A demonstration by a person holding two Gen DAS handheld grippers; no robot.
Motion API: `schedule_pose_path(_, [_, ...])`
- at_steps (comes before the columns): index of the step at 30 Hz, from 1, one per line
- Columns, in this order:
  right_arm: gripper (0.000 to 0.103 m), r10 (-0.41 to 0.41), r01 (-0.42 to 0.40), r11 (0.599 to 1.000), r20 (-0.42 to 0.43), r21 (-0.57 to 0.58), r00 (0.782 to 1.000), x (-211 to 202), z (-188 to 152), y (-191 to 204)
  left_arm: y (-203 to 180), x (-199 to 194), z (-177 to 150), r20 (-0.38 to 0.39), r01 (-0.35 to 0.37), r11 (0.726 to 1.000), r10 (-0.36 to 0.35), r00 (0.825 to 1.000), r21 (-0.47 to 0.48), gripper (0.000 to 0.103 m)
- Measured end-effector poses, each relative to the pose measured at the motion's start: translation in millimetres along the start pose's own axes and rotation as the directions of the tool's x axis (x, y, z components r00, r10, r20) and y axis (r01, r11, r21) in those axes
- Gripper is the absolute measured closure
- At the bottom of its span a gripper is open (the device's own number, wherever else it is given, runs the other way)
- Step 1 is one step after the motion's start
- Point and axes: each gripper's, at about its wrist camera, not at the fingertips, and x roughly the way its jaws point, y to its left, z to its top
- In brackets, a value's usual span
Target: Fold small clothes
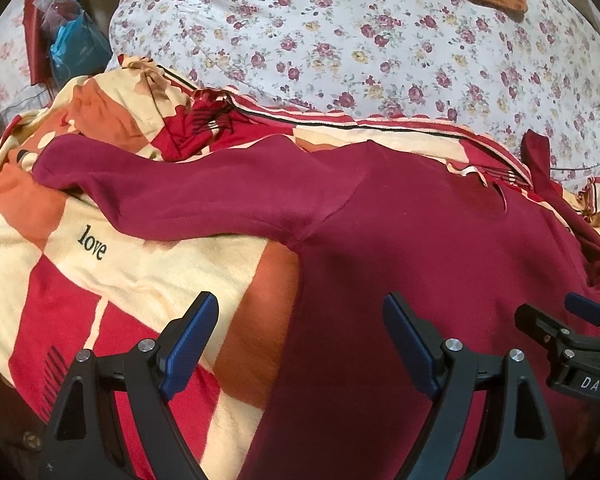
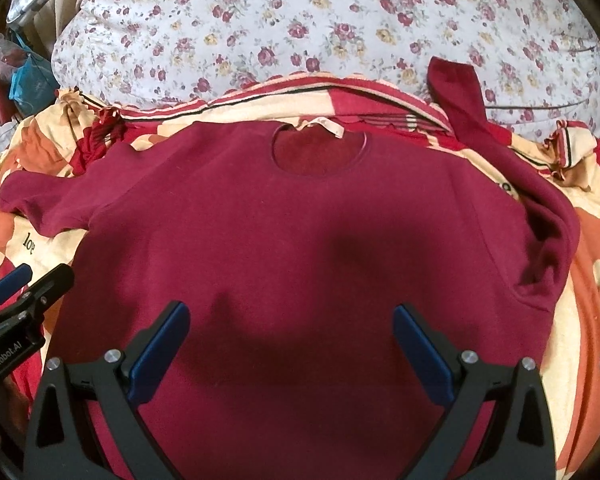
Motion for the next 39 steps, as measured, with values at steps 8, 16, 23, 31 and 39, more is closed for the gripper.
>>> schedule_pose_path(8, [0.0,-0.004,0.004,1.0,0.001,-0.018,1.0,3,4,6,6,-2,4,0.011,-0.015,1.0,0.015,1.0,-0.012,0.036])
schedule_pose_path(16, [0.0,0.002,-0.002,1.0,-0.003,-0.01,1.0,7,7,11,12,-1,5,0.01,-0.023,0.999,0.023,1.0,-0.028,0.036])
schedule_pose_path(23, [0.0,0.004,-0.004,1.0,-0.011,-0.015,1.0,11,6,15,14,0,4,0.006,-0.026,0.999,0.026,1.0,-0.03,0.036])
schedule_pose_path(31, [0.0,0.002,-0.002,1.0,-0.013,-0.02,1.0,15,8,20,19,1,4,0.006,-0.029,0.999,0.029,1.0,-0.044,0.036])
schedule_pose_path(39, [0.0,0.004,-0.005,1.0,-0.029,-0.031,1.0,21,5,28,25,3,4,0.0,-0.034,0.998,0.034,0.999,-0.057,0.036])
